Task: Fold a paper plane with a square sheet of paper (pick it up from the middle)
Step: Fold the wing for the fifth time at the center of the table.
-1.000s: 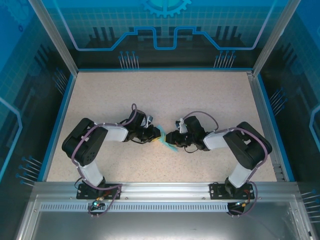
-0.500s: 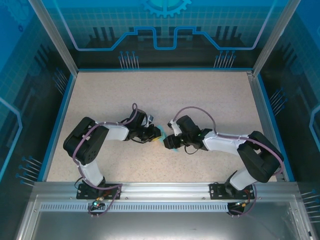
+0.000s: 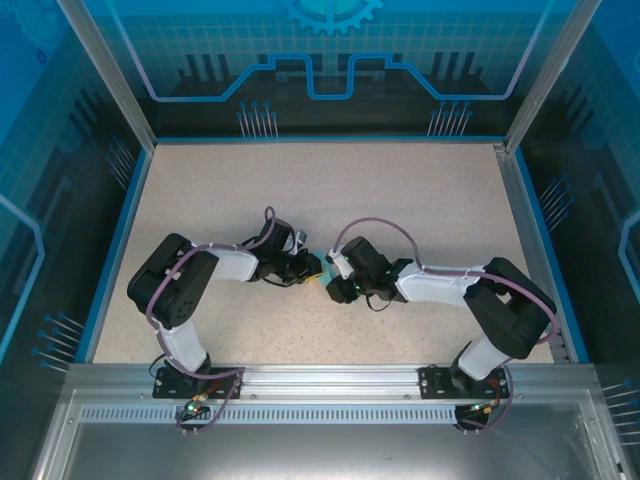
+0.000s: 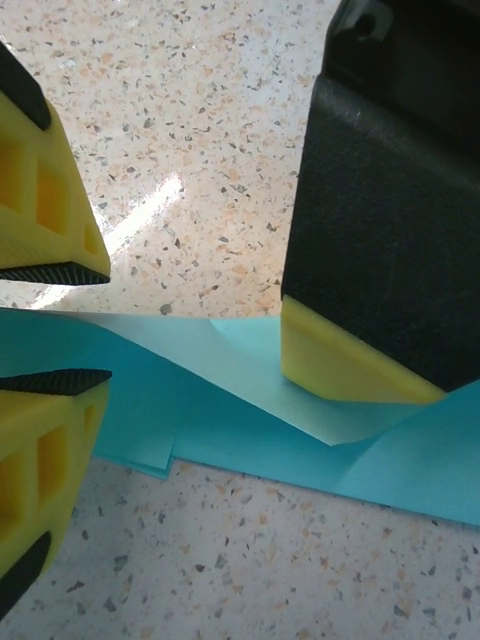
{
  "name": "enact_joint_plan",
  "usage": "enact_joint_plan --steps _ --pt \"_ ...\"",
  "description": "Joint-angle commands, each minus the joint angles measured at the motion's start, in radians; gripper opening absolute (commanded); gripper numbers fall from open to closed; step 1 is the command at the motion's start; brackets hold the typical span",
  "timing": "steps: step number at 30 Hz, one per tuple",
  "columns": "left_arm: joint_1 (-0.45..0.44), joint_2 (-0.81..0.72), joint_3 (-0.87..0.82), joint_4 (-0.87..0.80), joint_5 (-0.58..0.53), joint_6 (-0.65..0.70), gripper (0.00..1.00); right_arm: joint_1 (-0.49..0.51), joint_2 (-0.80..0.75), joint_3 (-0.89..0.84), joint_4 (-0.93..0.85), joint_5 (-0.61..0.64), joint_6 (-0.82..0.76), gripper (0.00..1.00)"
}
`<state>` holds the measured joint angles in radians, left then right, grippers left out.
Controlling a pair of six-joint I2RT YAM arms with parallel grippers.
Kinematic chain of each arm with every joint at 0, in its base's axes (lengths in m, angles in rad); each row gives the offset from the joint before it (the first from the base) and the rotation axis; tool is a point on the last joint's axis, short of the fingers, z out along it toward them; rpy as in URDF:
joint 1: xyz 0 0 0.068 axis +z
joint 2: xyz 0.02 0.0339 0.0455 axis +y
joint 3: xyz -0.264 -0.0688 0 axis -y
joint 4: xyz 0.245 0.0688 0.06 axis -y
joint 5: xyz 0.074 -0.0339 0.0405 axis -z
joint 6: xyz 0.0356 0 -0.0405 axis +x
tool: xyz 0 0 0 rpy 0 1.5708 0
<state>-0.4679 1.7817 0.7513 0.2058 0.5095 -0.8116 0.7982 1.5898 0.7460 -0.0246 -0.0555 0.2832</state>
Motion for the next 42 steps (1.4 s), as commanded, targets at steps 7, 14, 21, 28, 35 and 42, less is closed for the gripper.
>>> enact_joint_plan --steps 7,14,21,28,35,42 --pt "-0.006 -0.002 0.031 -0.050 -0.010 0.021 0.18 -0.001 0.028 -0.014 0.075 -0.007 0.008 0.15" --pt "-0.005 -0.091 0.050 -0.089 -0.001 0.053 0.23 -0.071 -0.001 -0.102 0.208 -0.168 0.099 0.07" --pt "-0.005 -0.152 -0.001 -0.034 0.027 0.050 0.28 -0.101 0.017 -0.153 0.317 -0.239 0.197 0.06" --pt "-0.005 -0.173 -0.052 0.025 0.035 0.048 0.28 -0.158 0.038 -0.218 0.454 -0.310 0.334 0.04" --pt "-0.006 -0.184 -0.103 0.120 0.061 0.025 0.28 -0.181 0.056 -0.252 0.531 -0.336 0.439 0.02" --pt "-0.017 -0.178 -0.124 0.141 0.058 0.017 0.28 -0.202 0.086 -0.276 0.582 -0.349 0.527 0.01"
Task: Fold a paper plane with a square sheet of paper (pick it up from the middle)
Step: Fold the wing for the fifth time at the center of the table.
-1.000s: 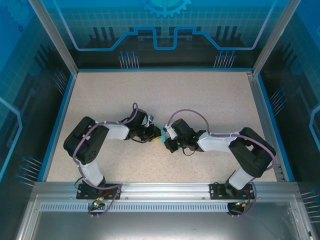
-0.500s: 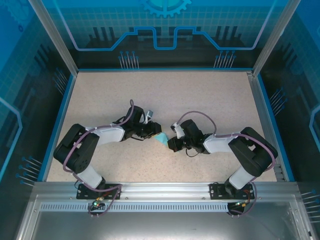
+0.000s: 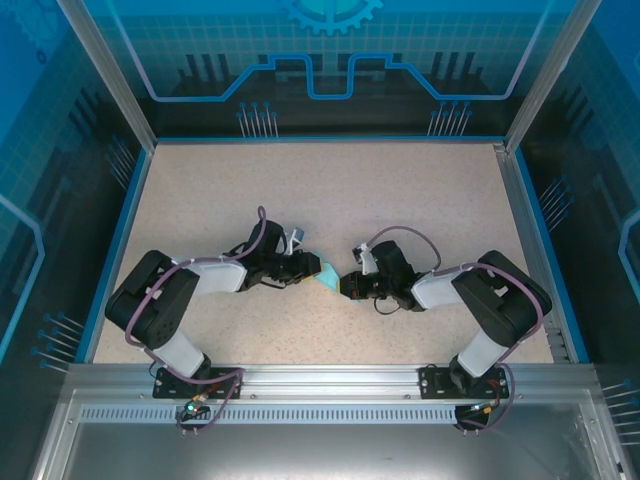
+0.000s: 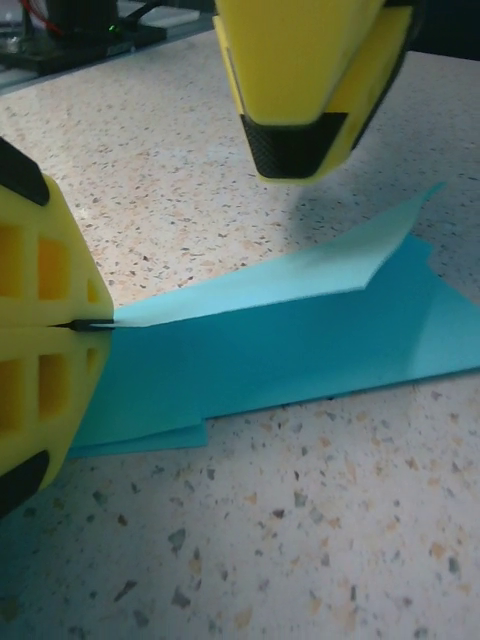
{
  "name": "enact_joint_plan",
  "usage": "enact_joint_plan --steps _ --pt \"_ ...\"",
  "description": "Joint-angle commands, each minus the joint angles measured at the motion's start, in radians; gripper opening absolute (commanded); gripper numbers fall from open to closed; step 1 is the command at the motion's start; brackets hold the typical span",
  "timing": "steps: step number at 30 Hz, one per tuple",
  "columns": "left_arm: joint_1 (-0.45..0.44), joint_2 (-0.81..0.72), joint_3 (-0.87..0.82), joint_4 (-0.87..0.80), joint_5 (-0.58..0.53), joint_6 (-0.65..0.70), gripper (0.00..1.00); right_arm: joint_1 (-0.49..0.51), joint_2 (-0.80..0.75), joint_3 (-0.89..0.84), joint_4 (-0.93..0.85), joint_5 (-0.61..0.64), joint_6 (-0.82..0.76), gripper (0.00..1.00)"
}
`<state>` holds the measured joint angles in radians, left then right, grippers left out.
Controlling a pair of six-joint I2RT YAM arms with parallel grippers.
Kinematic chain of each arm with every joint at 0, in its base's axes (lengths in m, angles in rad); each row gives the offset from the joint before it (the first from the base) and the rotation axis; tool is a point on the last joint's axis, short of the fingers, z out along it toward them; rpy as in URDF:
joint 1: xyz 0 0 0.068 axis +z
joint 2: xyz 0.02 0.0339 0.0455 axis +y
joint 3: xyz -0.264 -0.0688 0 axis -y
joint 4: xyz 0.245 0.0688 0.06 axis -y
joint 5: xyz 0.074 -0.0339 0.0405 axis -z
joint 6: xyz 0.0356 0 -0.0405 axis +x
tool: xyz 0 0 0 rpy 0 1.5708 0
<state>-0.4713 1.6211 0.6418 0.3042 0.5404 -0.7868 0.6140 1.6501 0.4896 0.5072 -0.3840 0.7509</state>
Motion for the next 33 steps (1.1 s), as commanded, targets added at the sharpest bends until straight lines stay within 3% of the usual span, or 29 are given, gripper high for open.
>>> enact_joint_plan --steps 1,10,33 --pt "-0.016 -0.012 -0.016 0.048 0.027 -0.011 0.28 -0.017 0.032 -0.021 0.058 -0.024 0.070 0.01" --pt "-0.033 0.029 -0.016 0.082 0.024 -0.033 0.28 -0.017 0.080 -0.042 0.107 -0.044 0.086 0.02" --pt "-0.044 0.116 0.012 0.063 -0.001 -0.021 0.23 -0.039 0.089 -0.031 0.044 -0.038 0.107 0.01"
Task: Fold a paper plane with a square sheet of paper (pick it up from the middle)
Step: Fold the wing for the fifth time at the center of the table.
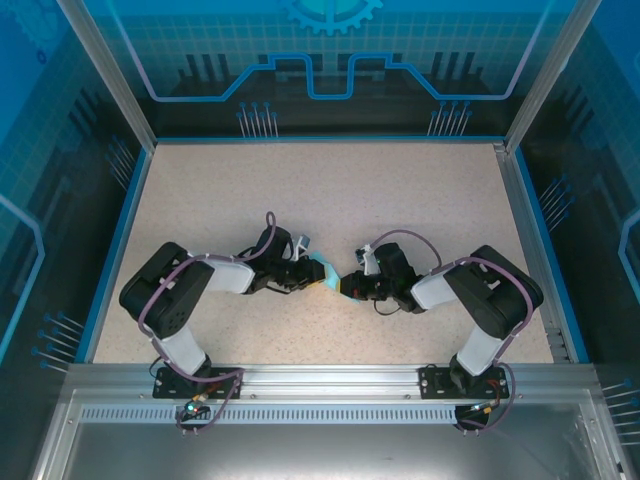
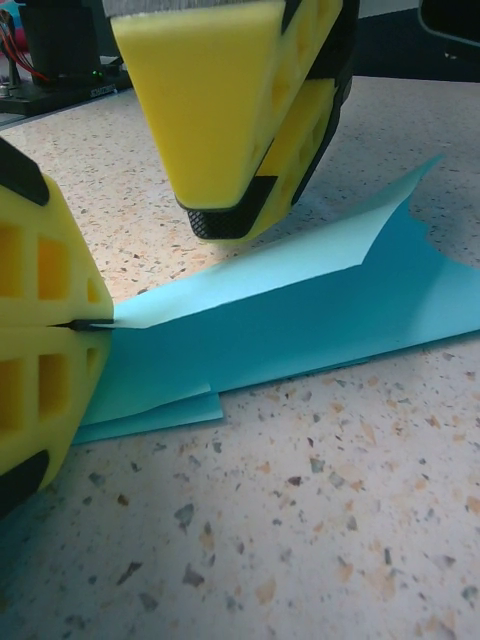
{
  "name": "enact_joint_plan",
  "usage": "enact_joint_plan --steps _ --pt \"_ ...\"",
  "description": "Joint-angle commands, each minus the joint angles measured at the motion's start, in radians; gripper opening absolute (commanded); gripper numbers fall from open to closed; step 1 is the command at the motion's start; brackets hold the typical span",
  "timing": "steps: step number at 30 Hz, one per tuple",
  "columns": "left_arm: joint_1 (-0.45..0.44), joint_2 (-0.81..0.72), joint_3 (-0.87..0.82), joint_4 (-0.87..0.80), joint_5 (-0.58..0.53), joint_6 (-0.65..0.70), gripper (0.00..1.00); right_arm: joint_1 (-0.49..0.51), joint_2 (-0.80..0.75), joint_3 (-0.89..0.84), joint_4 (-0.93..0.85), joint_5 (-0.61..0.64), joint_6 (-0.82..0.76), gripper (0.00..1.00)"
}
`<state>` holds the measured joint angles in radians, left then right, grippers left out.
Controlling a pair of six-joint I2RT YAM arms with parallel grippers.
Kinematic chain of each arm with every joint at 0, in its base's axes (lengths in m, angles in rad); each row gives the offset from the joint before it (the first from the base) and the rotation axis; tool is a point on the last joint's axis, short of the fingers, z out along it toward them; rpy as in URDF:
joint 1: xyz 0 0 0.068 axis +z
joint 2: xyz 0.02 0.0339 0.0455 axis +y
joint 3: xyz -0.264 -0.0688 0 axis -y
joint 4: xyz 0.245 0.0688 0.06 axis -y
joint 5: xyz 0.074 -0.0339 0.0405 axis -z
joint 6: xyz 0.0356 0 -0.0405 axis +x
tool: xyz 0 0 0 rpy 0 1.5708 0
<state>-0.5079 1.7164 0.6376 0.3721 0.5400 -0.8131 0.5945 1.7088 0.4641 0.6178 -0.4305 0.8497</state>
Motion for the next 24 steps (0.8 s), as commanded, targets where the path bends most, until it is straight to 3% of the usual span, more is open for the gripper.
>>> enact_joint_plan --steps 1,24 --pt "-0.007 0.025 0.018 -0.010 -0.004 0.008 0.23 -0.019 0.033 -0.004 -0.068 0.007 0.008 0.01" --pt "-0.007 0.057 0.063 -0.118 -0.066 -0.006 0.20 -0.019 0.049 0.013 -0.099 -0.005 -0.005 0.01"
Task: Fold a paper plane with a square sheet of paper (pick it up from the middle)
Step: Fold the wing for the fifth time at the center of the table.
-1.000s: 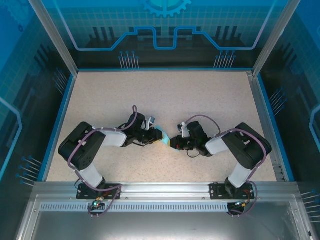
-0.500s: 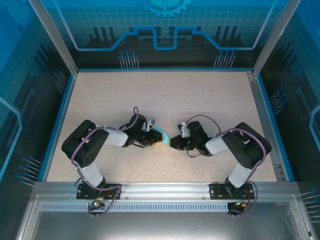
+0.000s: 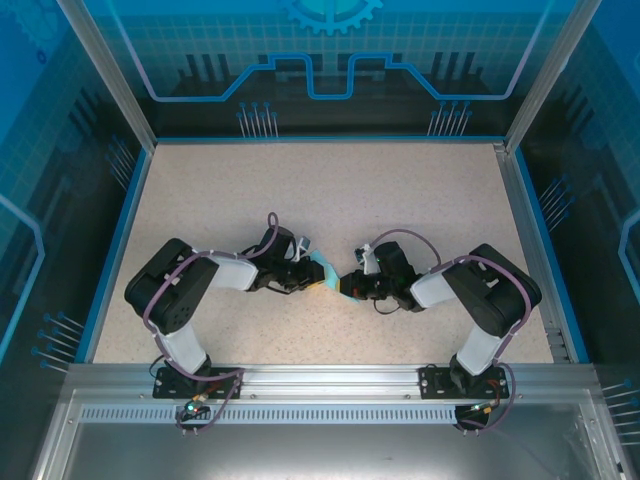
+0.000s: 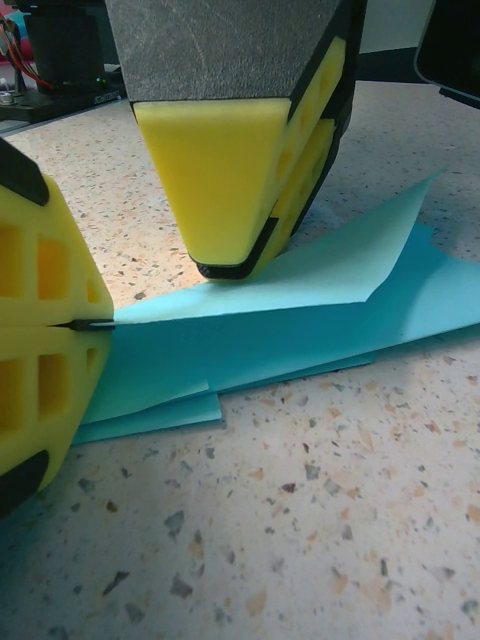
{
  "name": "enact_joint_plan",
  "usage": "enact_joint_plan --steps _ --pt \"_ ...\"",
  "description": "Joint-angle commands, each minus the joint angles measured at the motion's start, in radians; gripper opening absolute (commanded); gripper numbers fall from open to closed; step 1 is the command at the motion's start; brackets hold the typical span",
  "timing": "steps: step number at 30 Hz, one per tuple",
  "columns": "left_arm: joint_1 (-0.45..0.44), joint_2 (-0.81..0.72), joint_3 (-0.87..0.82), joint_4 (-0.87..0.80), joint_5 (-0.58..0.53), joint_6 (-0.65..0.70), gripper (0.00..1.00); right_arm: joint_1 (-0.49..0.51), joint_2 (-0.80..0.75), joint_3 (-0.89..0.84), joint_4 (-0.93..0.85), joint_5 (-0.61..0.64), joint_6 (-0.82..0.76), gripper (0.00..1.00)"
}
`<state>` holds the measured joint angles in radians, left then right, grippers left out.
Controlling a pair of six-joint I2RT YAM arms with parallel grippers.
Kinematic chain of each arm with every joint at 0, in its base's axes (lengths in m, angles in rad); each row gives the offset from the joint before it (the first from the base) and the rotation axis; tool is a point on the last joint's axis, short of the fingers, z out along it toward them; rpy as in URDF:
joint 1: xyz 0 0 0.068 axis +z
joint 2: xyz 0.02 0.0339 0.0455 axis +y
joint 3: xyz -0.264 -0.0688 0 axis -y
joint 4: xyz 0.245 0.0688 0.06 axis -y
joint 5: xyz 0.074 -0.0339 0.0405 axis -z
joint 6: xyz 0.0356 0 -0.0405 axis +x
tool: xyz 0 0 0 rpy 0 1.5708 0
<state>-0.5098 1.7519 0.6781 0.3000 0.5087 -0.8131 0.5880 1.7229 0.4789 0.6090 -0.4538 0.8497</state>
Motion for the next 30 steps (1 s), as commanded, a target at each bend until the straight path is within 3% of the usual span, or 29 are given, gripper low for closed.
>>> enact_joint_plan --steps 1,8,22,30 --pt "-0.005 0.024 0.025 -0.049 -0.038 -0.009 0.20 -0.013 0.035 0.000 -0.093 0.017 -0.006 0.01" --pt "-0.005 0.028 0.034 -0.104 -0.067 -0.037 0.18 -0.014 0.004 0.016 -0.131 0.005 -0.020 0.04" --pt "-0.004 0.058 0.096 -0.257 -0.118 -0.064 0.18 -0.038 -0.095 0.062 -0.312 -0.049 -0.128 0.19" --pt "-0.004 0.073 0.105 -0.266 -0.113 -0.068 0.18 -0.043 -0.088 0.066 -0.362 -0.054 -0.149 0.14"
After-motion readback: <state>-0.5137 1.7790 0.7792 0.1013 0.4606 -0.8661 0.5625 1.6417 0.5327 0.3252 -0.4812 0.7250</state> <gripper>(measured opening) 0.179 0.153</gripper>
